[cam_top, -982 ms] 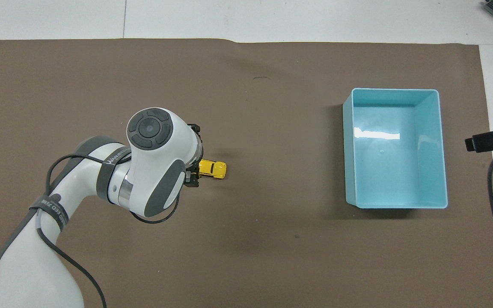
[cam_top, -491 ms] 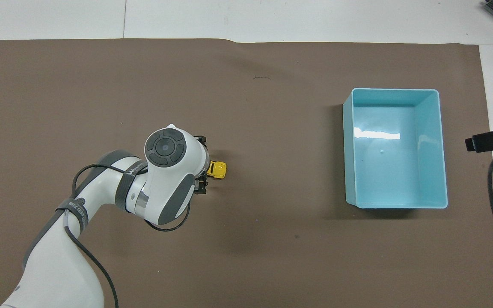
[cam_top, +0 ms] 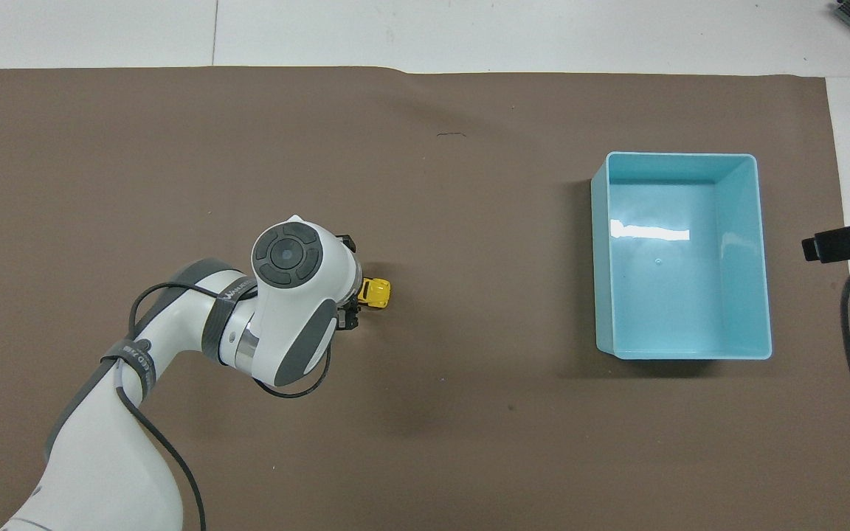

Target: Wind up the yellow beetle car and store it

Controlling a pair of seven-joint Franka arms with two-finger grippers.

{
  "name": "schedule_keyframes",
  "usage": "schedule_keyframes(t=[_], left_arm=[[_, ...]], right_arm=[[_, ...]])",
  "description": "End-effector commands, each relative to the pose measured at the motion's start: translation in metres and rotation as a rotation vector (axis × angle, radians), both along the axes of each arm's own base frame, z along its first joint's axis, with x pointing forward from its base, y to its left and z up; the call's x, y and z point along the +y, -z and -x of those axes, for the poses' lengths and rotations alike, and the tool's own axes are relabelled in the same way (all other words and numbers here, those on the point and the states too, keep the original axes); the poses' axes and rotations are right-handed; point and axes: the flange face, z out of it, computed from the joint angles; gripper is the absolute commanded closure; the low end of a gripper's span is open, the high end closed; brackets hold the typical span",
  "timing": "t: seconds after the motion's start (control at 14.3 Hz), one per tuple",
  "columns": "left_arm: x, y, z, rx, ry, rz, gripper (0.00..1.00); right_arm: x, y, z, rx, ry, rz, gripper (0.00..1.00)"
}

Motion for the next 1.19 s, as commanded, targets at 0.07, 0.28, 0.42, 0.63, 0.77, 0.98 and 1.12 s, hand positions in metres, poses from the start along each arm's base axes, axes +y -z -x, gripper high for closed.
schedule_keyframes(t=[0.07,0.28,0.42,0.63,0.77,0.98,1.12], left_arm=[[-0.001,0.002,0.001,-0.006,-0.026,0.006,1.0],[-0.001,0.001,-0.001,-0.01,-0.07,0.012,1.0],[-0.001,0.001,-0.002,-0.024,-0.098,0.022,1.0],[0.001,0.002,-0.003,-0.021,-0.098,0.019,1.0],[0.005,0.004,-0.004,-0.015,-0.093,0.015,1.0],[0.027,0.005,-0.015,-0.006,-0.116,0.008,1.0],[0.044,0.008,-0.021,0.0,-0.13,0.002,1.0]], right_arm=[[0.0,-0.004,0.003,-0.018,0.021,-0.015,0.0],[0.0,-0.004,0.002,-0.016,0.021,-0.015,0.0],[0.0,-0.004,0.003,-0.018,0.021,-0.015,0.0],[-0.001,-0.004,0.002,-0.016,0.022,-0.015,0.0],[-0.001,-0.004,0.002,-0.016,0.022,-0.015,0.0],[-0.001,-0.004,0.002,-0.016,0.022,-0.015,0.0],[-0.001,-0.004,0.002,-0.016,0.022,-0.015,0.0]])
